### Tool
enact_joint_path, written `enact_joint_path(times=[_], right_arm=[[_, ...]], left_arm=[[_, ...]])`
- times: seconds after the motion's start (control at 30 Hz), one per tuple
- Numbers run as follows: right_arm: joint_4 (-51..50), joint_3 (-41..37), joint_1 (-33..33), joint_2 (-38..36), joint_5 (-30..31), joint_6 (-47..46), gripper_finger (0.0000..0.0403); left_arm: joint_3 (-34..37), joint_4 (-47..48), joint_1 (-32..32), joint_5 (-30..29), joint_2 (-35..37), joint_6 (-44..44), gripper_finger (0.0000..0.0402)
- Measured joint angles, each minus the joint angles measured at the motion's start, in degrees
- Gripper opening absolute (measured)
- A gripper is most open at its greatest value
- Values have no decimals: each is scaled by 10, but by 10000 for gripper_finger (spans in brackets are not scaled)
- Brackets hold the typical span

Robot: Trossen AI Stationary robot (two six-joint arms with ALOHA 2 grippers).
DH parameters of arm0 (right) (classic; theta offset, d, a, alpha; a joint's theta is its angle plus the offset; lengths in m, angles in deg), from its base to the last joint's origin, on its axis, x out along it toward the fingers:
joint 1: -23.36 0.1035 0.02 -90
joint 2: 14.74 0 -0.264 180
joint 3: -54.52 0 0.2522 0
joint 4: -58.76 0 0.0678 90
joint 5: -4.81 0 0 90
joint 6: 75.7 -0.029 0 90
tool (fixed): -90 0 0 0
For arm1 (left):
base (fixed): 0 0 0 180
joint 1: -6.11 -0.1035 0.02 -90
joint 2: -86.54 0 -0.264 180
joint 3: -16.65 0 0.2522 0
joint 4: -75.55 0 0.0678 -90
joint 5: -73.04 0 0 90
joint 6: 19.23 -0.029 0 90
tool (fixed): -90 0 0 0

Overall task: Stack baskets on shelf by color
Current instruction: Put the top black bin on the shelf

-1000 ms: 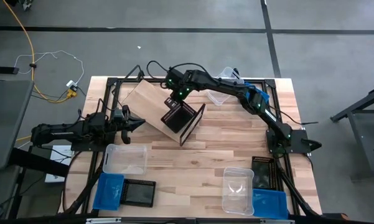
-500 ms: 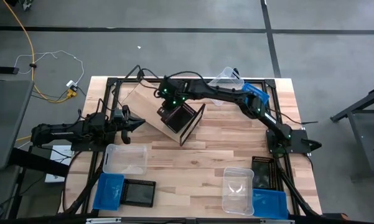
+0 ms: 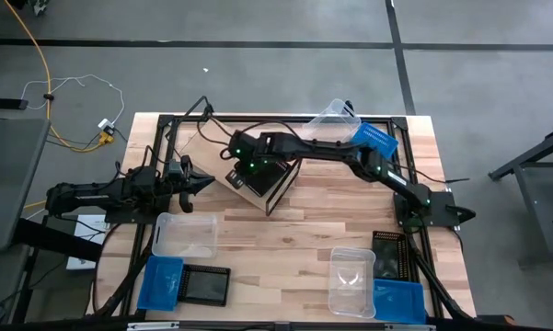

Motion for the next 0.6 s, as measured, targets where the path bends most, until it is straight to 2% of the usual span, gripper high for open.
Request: enact_joint_path(times=[0.6], right_arm=[[-15,0,2,5,8,-2,0]], left_arm=[[0,0,0,0,0,0,1]])
